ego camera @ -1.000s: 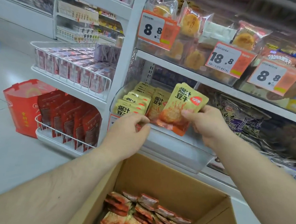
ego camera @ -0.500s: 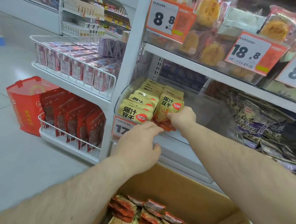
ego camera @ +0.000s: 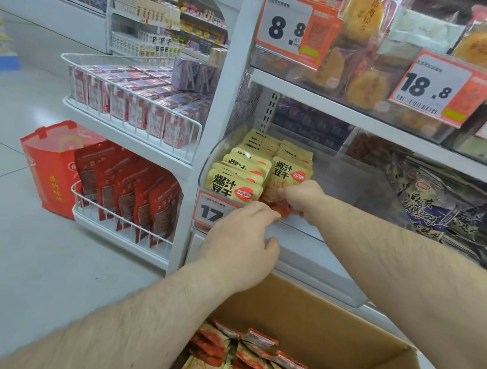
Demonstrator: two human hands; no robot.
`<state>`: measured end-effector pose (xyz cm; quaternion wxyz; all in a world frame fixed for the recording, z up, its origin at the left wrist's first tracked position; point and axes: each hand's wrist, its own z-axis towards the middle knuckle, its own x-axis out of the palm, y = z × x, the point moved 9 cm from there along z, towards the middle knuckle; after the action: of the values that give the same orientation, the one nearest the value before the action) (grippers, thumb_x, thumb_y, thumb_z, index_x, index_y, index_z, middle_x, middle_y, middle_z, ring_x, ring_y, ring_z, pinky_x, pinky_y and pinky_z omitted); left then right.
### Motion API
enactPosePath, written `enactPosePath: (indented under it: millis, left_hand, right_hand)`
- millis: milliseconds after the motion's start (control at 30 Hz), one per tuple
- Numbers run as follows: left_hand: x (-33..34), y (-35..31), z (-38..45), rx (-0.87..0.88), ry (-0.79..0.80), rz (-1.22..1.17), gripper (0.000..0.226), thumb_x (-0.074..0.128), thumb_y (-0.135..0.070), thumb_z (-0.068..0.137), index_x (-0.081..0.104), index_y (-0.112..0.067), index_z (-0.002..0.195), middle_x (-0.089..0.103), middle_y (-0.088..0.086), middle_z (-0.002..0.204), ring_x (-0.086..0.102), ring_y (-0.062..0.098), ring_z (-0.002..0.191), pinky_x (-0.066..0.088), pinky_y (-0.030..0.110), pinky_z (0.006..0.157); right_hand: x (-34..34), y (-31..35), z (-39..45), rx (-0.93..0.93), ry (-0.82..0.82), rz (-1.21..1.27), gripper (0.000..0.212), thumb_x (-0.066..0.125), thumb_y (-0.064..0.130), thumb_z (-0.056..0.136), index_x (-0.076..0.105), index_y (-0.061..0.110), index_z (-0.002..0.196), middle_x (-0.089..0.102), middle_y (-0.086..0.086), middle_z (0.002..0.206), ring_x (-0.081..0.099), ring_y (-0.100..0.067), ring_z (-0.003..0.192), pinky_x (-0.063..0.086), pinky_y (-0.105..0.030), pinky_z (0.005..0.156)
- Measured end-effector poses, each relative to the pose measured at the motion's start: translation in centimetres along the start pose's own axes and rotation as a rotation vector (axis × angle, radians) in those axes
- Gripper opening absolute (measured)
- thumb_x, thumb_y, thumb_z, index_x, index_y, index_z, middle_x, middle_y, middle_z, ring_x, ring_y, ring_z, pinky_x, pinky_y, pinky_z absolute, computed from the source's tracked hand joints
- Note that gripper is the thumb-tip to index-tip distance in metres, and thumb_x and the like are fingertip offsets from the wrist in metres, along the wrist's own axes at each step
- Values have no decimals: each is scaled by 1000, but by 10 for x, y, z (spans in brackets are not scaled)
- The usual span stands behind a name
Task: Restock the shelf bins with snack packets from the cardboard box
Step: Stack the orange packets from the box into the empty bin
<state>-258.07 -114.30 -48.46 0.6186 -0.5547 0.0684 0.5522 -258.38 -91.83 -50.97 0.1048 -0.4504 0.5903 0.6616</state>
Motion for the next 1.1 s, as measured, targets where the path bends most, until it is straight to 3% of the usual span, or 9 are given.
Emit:
enactPosePath:
  millis: [133,267,600,767,833,900,967,1033,1100]
  left_hand:
    - [0,0,0,-14,-2,-12,44,52,-28,96,50,-27,140,47,-15,140,42,8,129,37,31,110]
    - [0,-1,1,-16,-1,-12,44,52,-27,95,51,-26,139,47,-14,139,42,8,129,37,31,110]
    - [-4,-3,-2,-35,-26,-76,46,53,-24,95,47,-26,140,48,-14,134,47,9,116,43,32,102]
    - [-8,-8,-7,-8,-63,-91,41,54,-23,94,47,-24,134,41,-16,113,43,4,98,43,26,90]
    - [2,-5,-11,-19,12,-90,35,55,-22,94,50,-26,127,46,-16,104,45,4,89,42,26,83]
    - [22,5,-17,-64,147,-59,30,56,-22,93,52,-25,122,50,-15,99,47,5,82,39,25,76]
    - [45,20,-26,-146,315,-8,28,57,-23,91,54,-24,119,56,-13,97,53,9,86,40,26,73]
    - [68,33,-39,-196,480,64,21,57,-23,88,55,-24,109,60,-10,93,57,16,90,42,27,68]
    - [86,41,-50,-200,589,133,14,56,-24,87,53,-26,101,62,-8,92,58,19,90,42,26,65]
  right_hand:
    - [2,-1,2,-14,91,17,20,67,27,91,62,12,103,66,-8,99,58,-20,78,45,-31,67]
    - [1,-4,4,-16,100,44,28,71,27,90,64,11,111,69,-9,105,65,-24,91,53,-36,77]
    - [-16,-6,-12,-16,94,59,25,79,26,83,58,13,86,65,-5,92,65,-21,93,57,-38,89]
    - [-45,6,-51,-56,-26,-75,37,80,38,80,54,11,79,62,-3,82,61,-21,81,52,-33,64]
    - [-64,23,-78,-240,-254,-329,30,69,40,85,56,12,87,61,-4,84,59,-25,83,46,-32,68]
    - [-77,55,-128,-674,-623,-532,17,59,32,85,62,15,87,66,-3,80,61,-30,81,39,-37,72]
    - [-72,58,-187,-1093,-811,-438,12,60,21,80,61,13,71,60,-2,63,55,-30,63,32,-36,63]
    - [-53,33,-229,-1315,-790,-267,14,62,14,78,61,10,65,56,-3,58,49,-28,56,33,-38,56]
    - [-22,-5,-239,-1296,-640,-168,13,61,14,77,62,10,65,57,-2,60,52,-27,58,37,-38,55]
